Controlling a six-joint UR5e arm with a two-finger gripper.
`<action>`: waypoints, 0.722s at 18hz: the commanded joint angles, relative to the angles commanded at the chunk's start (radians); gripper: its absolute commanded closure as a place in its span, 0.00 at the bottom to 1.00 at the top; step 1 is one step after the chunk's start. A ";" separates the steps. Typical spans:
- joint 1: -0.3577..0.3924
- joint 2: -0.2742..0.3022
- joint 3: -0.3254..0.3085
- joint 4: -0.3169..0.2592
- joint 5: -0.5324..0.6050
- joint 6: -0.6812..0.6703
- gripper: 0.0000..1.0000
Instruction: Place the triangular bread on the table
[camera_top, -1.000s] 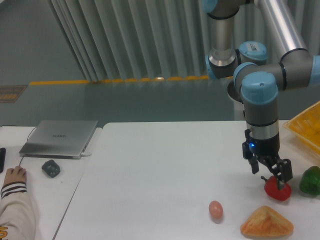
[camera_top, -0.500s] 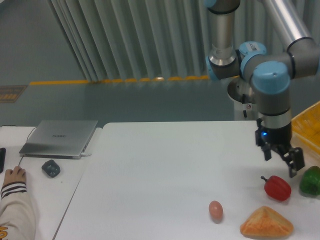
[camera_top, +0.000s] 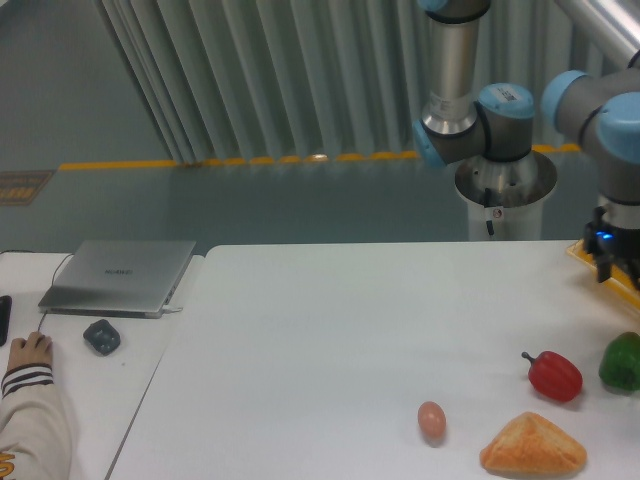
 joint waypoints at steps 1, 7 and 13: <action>0.012 -0.002 0.003 0.000 -0.015 0.041 0.00; 0.040 -0.018 0.006 -0.002 -0.063 0.168 0.00; 0.034 -0.048 0.005 0.006 -0.054 0.168 0.00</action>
